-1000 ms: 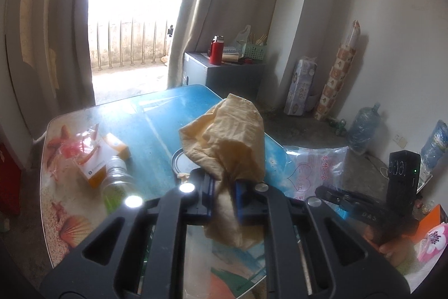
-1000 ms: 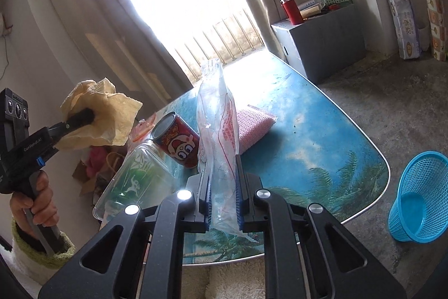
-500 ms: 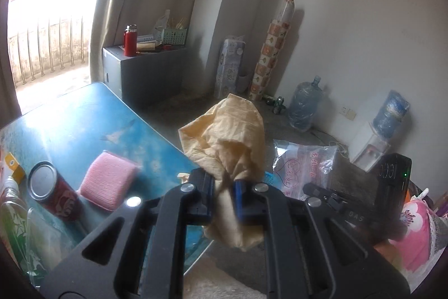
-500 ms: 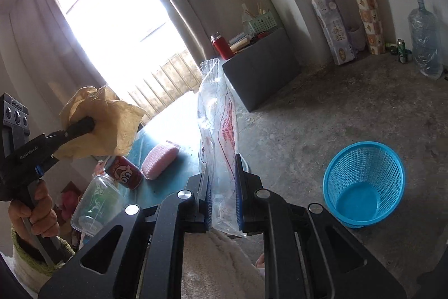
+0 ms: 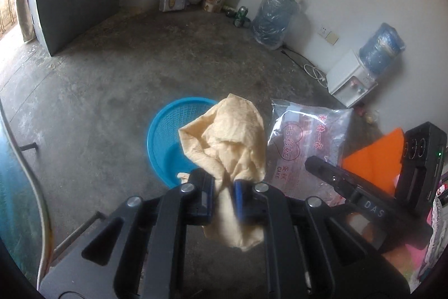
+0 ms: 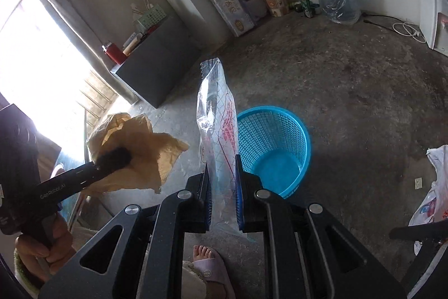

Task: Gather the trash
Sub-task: 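Carry the paper and plastic bag with both tools over the blue wastebasket, then open both tools to drop the paper and bag into the basket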

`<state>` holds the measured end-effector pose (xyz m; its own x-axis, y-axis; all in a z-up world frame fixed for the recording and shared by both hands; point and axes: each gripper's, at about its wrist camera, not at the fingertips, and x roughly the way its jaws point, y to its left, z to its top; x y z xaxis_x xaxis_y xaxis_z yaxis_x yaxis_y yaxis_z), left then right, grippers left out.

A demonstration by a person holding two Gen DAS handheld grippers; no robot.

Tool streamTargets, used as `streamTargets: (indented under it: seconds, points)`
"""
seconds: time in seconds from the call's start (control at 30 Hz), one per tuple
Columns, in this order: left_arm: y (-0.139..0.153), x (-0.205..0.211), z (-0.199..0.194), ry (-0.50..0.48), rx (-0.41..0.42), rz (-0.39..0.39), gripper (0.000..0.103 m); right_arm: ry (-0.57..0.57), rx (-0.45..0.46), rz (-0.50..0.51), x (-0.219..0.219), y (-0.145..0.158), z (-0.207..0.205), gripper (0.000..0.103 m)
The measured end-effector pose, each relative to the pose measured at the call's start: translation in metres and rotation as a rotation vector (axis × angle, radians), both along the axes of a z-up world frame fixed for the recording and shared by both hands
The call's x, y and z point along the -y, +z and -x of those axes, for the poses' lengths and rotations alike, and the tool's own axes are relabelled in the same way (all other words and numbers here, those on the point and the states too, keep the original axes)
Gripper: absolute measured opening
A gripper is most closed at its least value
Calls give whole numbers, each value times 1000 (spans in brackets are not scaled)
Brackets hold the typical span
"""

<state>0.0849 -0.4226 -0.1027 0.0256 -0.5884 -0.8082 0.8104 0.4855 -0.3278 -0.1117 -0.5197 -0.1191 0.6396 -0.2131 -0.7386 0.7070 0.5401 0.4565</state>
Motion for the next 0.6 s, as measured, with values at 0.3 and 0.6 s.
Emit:
streamTargets:
  seconds: [0.3,0.6]
  points:
    - [-124,68,-35,-22,-81,-222,10,1,-188,-175,56,-104,-54,14]
    - [-174,91,-70,-14,-62,-292,30,-16,-240,-200,91,-144,-94,26]
